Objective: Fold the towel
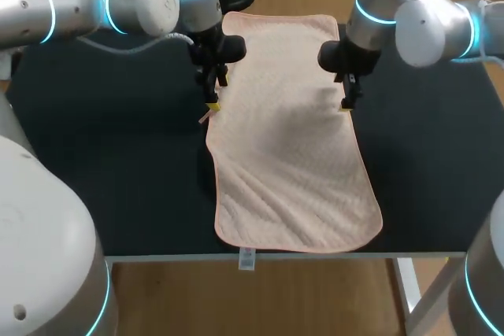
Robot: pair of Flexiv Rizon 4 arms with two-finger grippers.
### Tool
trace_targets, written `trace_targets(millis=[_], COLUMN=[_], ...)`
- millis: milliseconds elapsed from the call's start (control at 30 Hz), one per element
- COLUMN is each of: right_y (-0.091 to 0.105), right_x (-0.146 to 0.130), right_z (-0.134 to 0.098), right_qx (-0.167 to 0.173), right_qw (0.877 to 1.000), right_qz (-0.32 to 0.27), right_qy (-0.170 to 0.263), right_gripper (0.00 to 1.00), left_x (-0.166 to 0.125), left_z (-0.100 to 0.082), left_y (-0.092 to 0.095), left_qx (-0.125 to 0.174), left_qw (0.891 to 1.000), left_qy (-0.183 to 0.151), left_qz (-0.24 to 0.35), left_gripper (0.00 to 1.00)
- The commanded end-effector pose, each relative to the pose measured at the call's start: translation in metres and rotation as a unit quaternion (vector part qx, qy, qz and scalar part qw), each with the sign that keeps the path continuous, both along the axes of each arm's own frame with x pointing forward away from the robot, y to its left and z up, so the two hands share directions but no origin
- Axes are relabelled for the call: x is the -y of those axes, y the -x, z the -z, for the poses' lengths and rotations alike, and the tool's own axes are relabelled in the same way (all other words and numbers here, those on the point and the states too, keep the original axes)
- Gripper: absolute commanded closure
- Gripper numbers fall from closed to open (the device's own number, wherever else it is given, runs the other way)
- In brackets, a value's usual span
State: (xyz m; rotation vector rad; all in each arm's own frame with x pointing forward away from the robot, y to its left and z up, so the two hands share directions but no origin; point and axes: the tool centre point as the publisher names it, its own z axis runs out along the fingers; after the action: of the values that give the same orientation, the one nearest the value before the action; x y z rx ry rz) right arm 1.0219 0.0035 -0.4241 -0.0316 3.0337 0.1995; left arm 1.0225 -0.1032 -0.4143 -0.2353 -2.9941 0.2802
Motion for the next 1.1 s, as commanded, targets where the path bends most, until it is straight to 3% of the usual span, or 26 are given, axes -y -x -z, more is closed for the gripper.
trace_targets(millis=[33, 600, 633, 667, 700, 733, 767, 800, 833, 900, 1100], right_y=[-0.006, -0.005, -0.005, -0.005, -0.005, -0.004, -0.004, -0.004, -0.004, -0.003, -0.001], right_x=[-0.003, -0.002, -0.002, -0.002, -0.002, -0.001, -0.001, -0.001, -0.001, 0.0, 0.0], right_z=[0.007, 0.014, 0.014, 0.015, 0.015, 0.016, 0.016, 0.017, 0.017, 0.016, 0.009], right_qx=[-0.005, -0.012, -0.014, -0.015, -0.017, -0.02, -0.022, -0.023, -0.023, -0.024, -0.021], right_qw=[1.0, 1.0, 1.0, 1.0, 1.0, 1.0, 1.0, 1.0, 1.0, 1.0, 1.0], right_qz=[-0.001, -0.003, -0.004, -0.004, -0.005, -0.005, -0.005, -0.006, -0.006, -0.007, -0.011], right_qy=[0.002, 0.005, 0.005, 0.006, 0.008, 0.009, 0.011, 0.012, 0.012, 0.014, 0.017], right_gripper=[0.0, 0.0, 0.08, 0.29, 0.51, 0.62, 0.75, 1.0, 1.0, 1.0, 1.0], left_x=[0.003, -0.001, -0.001, -0.001, -0.001, -0.001, -0.001, -0.001, -0.001, -0.001, 0.0], left_z=[0.008, 0.02, 0.02, 0.021, 0.021, 0.021, 0.021, 0.021, 0.021, 0.021, 0.016], left_y=[-0.008, -0.006, -0.006, -0.006, -0.006, -0.006, -0.006, -0.007, -0.007, -0.007, -0.007], left_qx=[-0.006, -0.011, -0.01, -0.01, -0.01, -0.01, -0.009, -0.009, -0.009, -0.009, -0.004], left_qw=[1.0, 1.0, 1.0, 1.0, 1.0, 1.0, 1.0, 1.0, 1.0, 1.0, 1.0], left_qy=[-0.002, -0.014, -0.014, -0.014, -0.013, -0.013, -0.013, -0.012, -0.012, -0.012, -0.006], left_qz=[-0.007, -0.014, -0.013, -0.013, -0.013, -0.013, -0.013, -0.013, -0.013, -0.013, -0.012], left_gripper=[0.0, 0.0, 0.0, 0.0, 0.05, 0.15, 0.42, 0.54, 0.63, 1.0, 1.0])
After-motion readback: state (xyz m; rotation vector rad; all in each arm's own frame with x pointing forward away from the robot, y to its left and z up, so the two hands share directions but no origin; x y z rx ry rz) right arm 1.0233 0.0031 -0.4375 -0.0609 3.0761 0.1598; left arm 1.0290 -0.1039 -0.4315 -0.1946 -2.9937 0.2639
